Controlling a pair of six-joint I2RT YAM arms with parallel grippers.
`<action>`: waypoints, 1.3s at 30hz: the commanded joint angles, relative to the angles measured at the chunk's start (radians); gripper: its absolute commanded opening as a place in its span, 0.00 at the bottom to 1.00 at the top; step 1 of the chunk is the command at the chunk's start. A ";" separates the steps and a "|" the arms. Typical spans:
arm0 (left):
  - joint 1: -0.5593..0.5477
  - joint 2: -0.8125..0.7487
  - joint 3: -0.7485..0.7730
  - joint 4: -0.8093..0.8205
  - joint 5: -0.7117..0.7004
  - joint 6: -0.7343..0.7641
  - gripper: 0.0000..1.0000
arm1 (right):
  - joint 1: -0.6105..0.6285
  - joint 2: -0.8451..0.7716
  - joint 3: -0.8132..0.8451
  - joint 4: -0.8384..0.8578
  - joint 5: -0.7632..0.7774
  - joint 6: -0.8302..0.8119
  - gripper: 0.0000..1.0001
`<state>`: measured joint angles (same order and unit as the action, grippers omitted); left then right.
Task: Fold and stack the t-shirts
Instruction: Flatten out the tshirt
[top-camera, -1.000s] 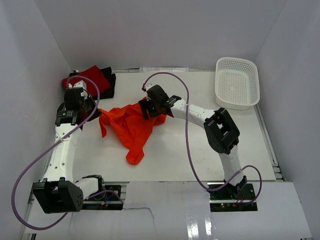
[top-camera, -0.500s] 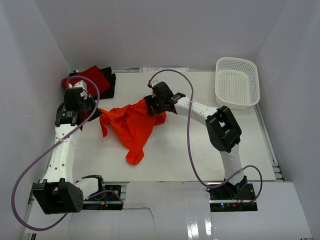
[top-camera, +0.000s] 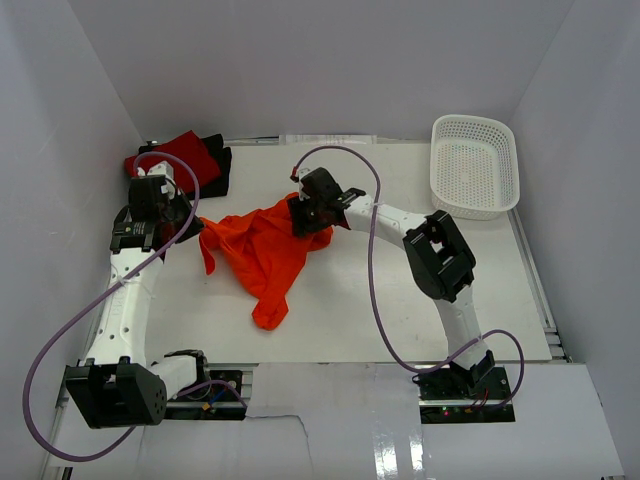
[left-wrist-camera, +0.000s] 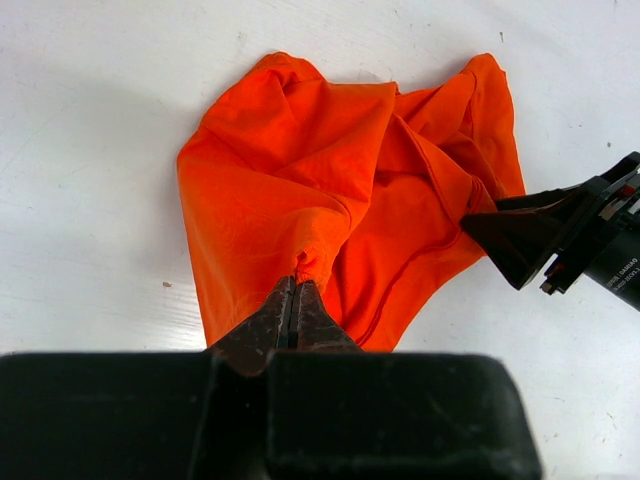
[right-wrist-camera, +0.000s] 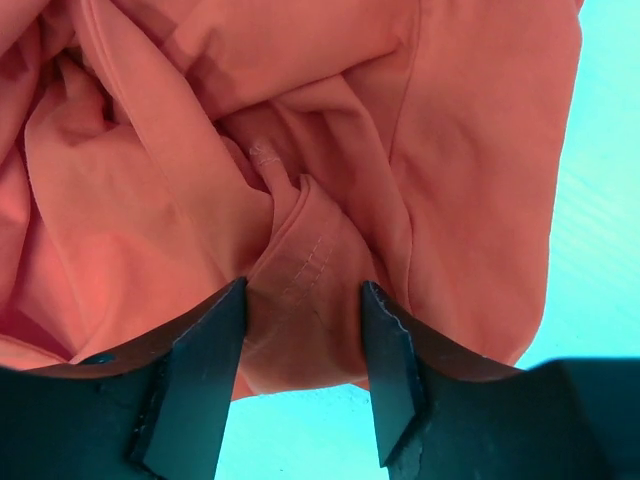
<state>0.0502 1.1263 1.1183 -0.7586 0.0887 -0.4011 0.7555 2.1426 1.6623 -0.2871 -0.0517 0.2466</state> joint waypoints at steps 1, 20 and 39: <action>-0.001 -0.029 -0.012 0.010 0.008 -0.004 0.02 | 0.002 0.000 0.037 0.011 -0.023 -0.006 0.54; -0.001 -0.023 -0.009 0.013 0.014 -0.004 0.02 | 0.002 0.016 0.102 -0.007 -0.037 -0.082 0.45; -0.001 -0.017 -0.012 0.018 0.020 -0.004 0.02 | 0.002 0.028 0.093 -0.043 -0.062 -0.087 0.25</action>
<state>0.0502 1.1263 1.1030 -0.7559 0.0940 -0.4019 0.7555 2.1666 1.7332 -0.3241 -0.1104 0.1715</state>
